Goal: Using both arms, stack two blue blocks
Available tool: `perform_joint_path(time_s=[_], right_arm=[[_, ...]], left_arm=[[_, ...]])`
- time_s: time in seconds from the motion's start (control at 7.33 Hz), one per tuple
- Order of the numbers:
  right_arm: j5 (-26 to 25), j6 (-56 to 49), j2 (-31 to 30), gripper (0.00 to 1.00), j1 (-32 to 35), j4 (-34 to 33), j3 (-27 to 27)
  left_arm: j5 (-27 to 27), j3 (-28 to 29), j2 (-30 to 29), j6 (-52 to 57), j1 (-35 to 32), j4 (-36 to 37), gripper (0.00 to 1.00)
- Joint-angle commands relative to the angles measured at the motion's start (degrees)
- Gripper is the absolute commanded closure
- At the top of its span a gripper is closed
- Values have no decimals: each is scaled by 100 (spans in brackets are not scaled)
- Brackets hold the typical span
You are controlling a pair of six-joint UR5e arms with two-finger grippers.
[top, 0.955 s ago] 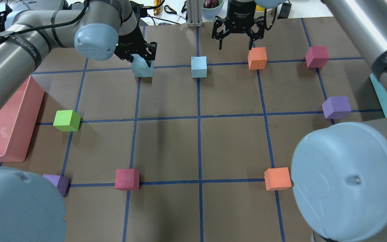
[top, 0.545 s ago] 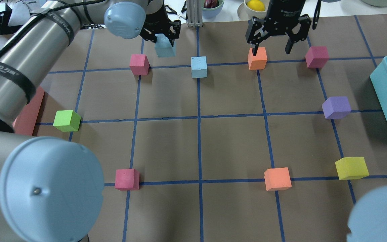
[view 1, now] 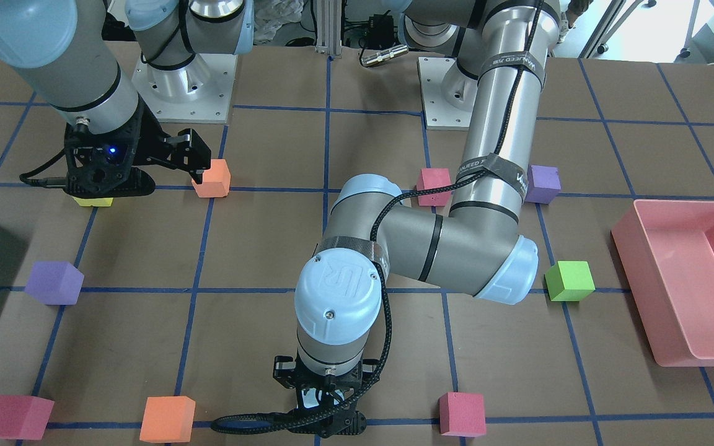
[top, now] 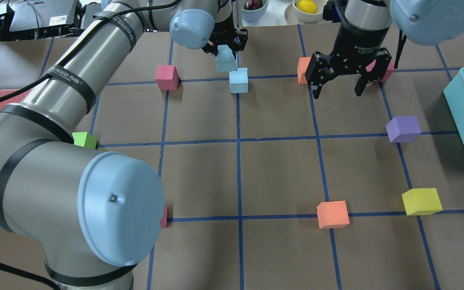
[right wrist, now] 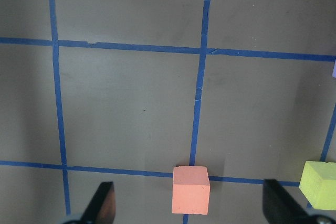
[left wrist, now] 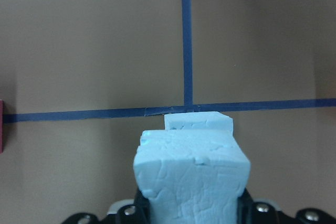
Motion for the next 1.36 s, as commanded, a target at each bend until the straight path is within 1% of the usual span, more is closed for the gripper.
perform_joint_path(time_s=[0.0,0.27,0.41,0.55,0.82,0.95,1.09,1.23], right_arm=[[25,17,-106,0,-5,-35,36],[-10,52,-98,0,-22,-149,62],[-2,95,-98,0,-13,-167,97],[7,113,-116,0,-13,-158,98],[-2,218,-230,0,-13,-185,89],[-10,219,-282,0,-22,-193,89],[-10,228,-370,0,-13,-202,97],[-10,228,-388,0,-5,-202,98]], left_arm=[[13,63,-101,-22,-55,60,100],[110,63,-136,-4,-56,69,100],[119,54,-163,-22,-64,69,96],[110,54,-189,-39,-82,121,78],[110,54,-233,-127,-108,165,80],[101,37,-233,-127,-108,165,72],[75,-7,-250,-67,-108,165,1],[49,2,-259,-49,-117,157,0]])
